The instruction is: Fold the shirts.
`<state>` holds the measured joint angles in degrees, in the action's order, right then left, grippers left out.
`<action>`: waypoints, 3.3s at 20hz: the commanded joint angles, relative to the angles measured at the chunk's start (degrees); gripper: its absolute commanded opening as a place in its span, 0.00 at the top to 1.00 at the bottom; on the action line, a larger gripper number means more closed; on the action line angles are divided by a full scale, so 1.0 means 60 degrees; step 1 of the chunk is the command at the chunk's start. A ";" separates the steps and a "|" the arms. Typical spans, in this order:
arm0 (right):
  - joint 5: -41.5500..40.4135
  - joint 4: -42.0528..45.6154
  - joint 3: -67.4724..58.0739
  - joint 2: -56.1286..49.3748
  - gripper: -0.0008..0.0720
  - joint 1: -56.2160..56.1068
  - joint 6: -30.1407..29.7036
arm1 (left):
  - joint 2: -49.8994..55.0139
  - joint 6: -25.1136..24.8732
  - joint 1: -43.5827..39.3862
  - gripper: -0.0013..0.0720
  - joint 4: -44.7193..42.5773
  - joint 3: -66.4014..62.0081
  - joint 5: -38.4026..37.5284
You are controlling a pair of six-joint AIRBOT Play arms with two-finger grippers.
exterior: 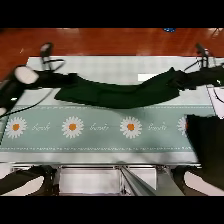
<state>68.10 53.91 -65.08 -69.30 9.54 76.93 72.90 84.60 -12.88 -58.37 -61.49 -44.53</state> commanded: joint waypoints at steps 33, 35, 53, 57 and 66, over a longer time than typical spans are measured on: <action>-0.2463 -0.2568 -0.1763 -0.2339 0.96 -0.5209 0.0670 | -0.2932 0.0342 0.3818 0.96 -0.1956 -0.1854 -0.3971; -0.2481 -0.2718 -0.2845 -0.3563 0.96 -0.5552 0.0674 | -0.3770 0.0342 0.3738 0.96 -0.1803 -0.0510 -0.3810; 0.2776 0.0652 -0.3526 -0.1497 0.43 -0.2251 0.0605 | -0.4492 0.0266 0.3963 0.96 0.0160 0.0594 -0.2047; -0.0535 0.5238 0.1279 0.2386 0.42 -0.1883 0.4277 | -0.5242 0.0087 0.4073 0.96 0.0135 0.0951 -0.2688; -0.5115 -0.1005 0.6062 0.1388 0.41 -0.2940 0.2790 | -0.5402 0.0197 0.2473 0.96 0.0171 0.3428 -0.2193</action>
<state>45.25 59.53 -32.71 -56.27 -5.45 98.45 40.71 85.56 4.80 -57.36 -44.99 -59.27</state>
